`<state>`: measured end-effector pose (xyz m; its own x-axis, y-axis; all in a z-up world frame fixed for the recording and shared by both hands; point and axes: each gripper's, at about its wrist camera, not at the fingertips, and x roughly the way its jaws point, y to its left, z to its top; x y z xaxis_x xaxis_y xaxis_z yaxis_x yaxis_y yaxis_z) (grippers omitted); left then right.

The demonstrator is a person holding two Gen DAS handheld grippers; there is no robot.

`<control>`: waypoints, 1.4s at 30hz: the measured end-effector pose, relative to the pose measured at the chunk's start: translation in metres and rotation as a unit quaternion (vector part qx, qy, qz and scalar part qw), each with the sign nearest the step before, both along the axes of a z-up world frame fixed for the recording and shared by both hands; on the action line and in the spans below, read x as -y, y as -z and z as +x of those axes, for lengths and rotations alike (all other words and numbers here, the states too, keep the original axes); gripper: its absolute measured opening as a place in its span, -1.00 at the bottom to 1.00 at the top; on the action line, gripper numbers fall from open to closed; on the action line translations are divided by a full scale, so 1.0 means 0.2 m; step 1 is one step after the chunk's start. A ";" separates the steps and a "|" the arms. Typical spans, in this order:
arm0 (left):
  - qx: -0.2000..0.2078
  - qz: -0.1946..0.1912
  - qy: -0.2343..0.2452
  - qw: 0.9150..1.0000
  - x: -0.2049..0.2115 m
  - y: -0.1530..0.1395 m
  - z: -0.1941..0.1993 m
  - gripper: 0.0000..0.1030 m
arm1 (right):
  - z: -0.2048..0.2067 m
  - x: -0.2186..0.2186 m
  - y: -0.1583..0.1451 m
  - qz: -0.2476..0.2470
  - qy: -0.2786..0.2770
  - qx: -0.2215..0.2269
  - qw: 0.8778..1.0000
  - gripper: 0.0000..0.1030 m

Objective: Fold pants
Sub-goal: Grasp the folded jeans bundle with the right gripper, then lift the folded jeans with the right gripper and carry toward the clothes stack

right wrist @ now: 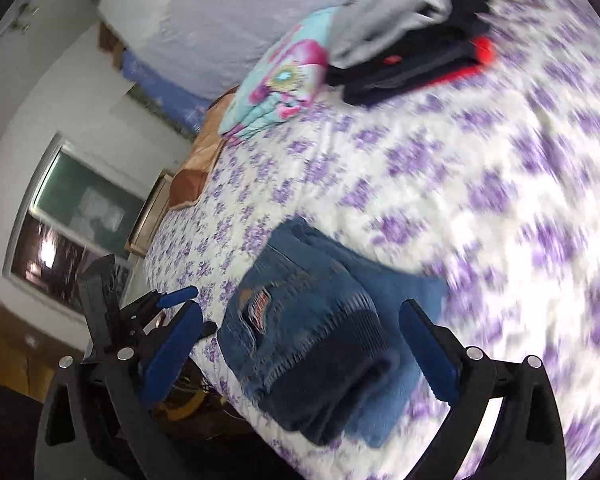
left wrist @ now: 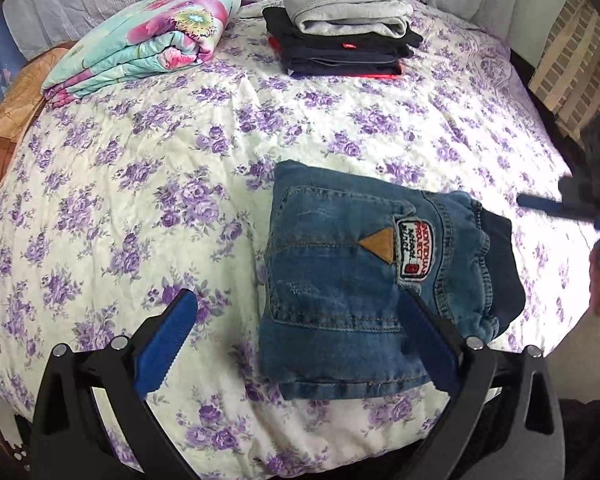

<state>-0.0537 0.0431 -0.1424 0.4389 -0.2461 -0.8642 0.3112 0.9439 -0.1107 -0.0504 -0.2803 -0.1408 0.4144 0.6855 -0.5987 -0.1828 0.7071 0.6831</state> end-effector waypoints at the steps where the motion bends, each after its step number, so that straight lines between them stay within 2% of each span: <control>1: 0.001 -0.010 0.009 1.000 -0.01 0.00 0.01 0.90 | -0.09 0.04 0.07 0.015 0.033 -0.019 0.999 0.92; 4: -0.009 -0.050 0.043 0.998 -0.01 0.04 0.05 0.90 | -0.33 0.04 0.23 0.065 0.105 -0.059 0.991 0.93; 6: -0.028 -0.072 0.065 0.995 0.01 0.09 0.08 0.90 | -0.42 -0.02 0.29 0.075 0.134 -0.062 0.986 0.93; 8: -0.055 -0.093 0.074 0.991 0.00 0.16 0.12 0.90 | -0.45 -0.06 0.35 0.080 0.158 -0.059 0.982 0.92; 12: -0.115 -0.160 0.063 0.978 -0.10 0.30 0.19 0.90 | -0.51 -0.09 0.41 0.086 0.205 -0.060 0.973 0.92; 14: -0.139 -0.173 0.063 0.973 -0.12 0.37 0.22 0.90 | -0.50 -0.10 0.43 0.097 0.216 -0.050 0.970 0.93; 17: -0.143 -0.175 0.083 0.971 -0.09 0.41 0.24 0.91 | -0.45 -0.12 0.42 0.111 0.221 -0.035 0.968 0.93; 21: -0.148 -0.174 0.130 0.965 0.01 0.43 0.24 0.91 | -0.36 -0.18 0.44 0.081 0.198 -0.040 0.976 0.93; 23: -0.151 -0.173 0.138 0.964 0.05 0.45 0.25 0.92 | -0.31 -0.20 0.46 0.070 0.196 -0.045 0.977 0.93; 24: -0.155 -0.180 0.134 0.962 0.05 0.46 0.26 0.92 | -0.29 -0.20 0.45 0.071 0.201 -0.051 0.976 0.93; 26: -0.165 -0.206 0.124 0.957 0.03 0.47 0.28 0.92 | -0.28 -0.18 0.45 0.106 0.206 -0.057 0.971 0.92; 27: -0.167 -0.214 0.125 0.954 0.02 0.47 0.28 0.92 | -0.29 -0.15 0.45 0.131 0.208 -0.057 0.968 0.89; 29: -0.167 -0.221 0.127 0.952 0.01 0.47 0.28 0.92 | -0.32 -0.11 0.46 0.160 0.209 -0.060 0.963 0.61; 31: -0.169 -0.222 0.127 0.952 0.03 0.48 0.29 0.92 | -0.32 -0.11 0.49 0.158 0.205 -0.067 0.964 0.47; 33: -0.174 -0.222 0.126 0.951 0.05 0.49 0.30 0.92 | -0.29 -0.14 0.50 0.150 0.200 -0.067 0.966 0.46; 35: -0.177 -0.210 0.124 0.954 0.07 0.49 0.31 0.92 | -0.27 -0.18 0.50 0.124 0.191 -0.063 0.972 0.43; 36: -0.176 -0.198 0.125 0.956 0.09 0.49 0.31 0.91 | -0.26 -0.19 0.49 0.113 0.188 -0.061 0.974 0.34; 38: -0.170 -0.177 0.128 0.961 0.11 0.46 0.30 0.82 | -0.26 -0.20 0.47 0.098 0.185 -0.061 0.976 0.03; 42: -0.154 -0.146 0.138 0.967 0.13 0.37 0.28 0.50 | -0.27 -0.23 0.41 0.079 0.181 -0.063 0.978 -0.06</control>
<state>0.0017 0.0161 -0.2165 0.0539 -0.5700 -0.8199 0.4574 0.7440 -0.4871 -0.1050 -0.2352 -0.2235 0.5767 0.5961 -0.5587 0.1525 0.5933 0.7904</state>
